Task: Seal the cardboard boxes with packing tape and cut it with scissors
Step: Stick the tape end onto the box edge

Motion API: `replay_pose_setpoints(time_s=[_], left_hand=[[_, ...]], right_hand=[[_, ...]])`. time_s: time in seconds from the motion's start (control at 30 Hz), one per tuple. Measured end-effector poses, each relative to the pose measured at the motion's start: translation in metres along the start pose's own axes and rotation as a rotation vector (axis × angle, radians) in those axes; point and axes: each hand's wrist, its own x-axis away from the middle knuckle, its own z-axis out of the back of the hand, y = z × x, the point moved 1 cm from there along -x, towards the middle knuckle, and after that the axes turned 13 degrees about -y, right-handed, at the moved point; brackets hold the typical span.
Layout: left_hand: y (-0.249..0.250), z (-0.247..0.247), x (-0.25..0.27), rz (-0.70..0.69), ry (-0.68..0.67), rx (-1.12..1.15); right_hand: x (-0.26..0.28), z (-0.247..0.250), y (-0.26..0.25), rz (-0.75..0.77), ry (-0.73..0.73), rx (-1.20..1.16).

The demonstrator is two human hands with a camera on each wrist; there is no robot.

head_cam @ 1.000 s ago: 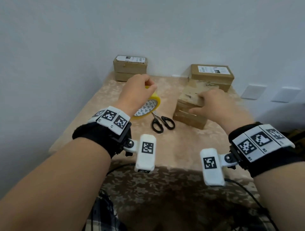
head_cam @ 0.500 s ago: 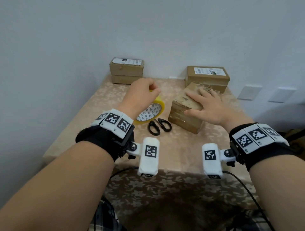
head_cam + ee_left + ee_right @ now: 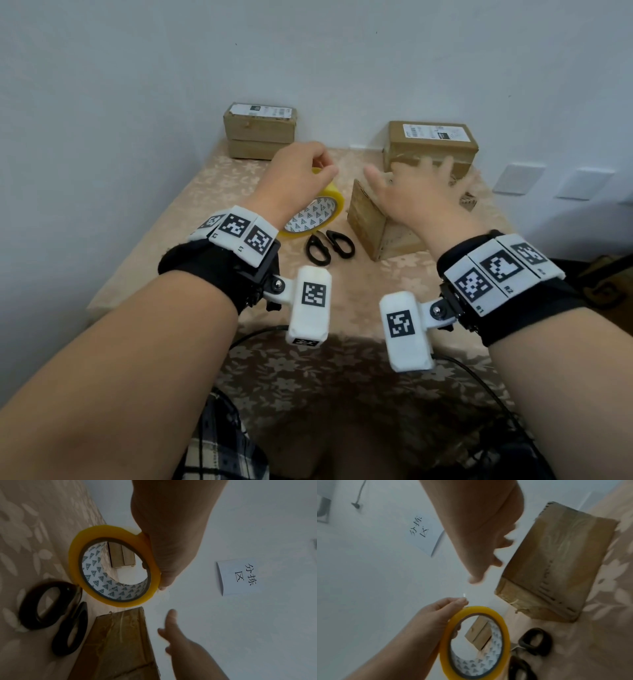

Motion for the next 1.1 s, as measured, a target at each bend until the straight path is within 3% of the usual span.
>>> replay_pose_setpoints(time_s=[0.07, 0.13, 0.23, 0.43, 0.6, 0.8, 1.0, 1.1], left_hand=[[0.0, 0.001, 0.001, -0.018, -0.016, -0.016], [0.0, 0.001, 0.002, -0.045, -0.024, -0.04], [0.004, 0.002, 0.004, -0.096, -0.037, -0.077], [0.007, 0.003, 0.002, -0.112, -0.078, -0.144], [0.009, 0.005, 0.008, -0.039, -0.228, -0.116], [0.001, 0.011, 0.01, -0.057, -0.058, 0.023], [0.009, 0.013, 0.006, -0.126, 0.006, -0.084], [0.014, 0.009, 0.0, -0.077, -0.129, -0.383]], right_hand=[[0.006, 0.005, -0.003, 0.268, 0.182, -0.245], [0.014, 0.007, -0.008, 0.452, 0.16, -0.549], [0.011, 0.004, -0.011, 0.485, 0.058, -0.744], [0.003, 0.002, -0.016, 0.433, 0.014, -1.048], [0.002, 0.008, -0.019, 0.395, 0.107, -1.112], [-0.007, 0.008, -0.011, 0.327, 0.068, -1.262], [-0.021, 0.023, 0.002, 0.325, 0.166, -0.761], [-0.026, 0.03, 0.01, 0.287, 0.225, -0.709]])
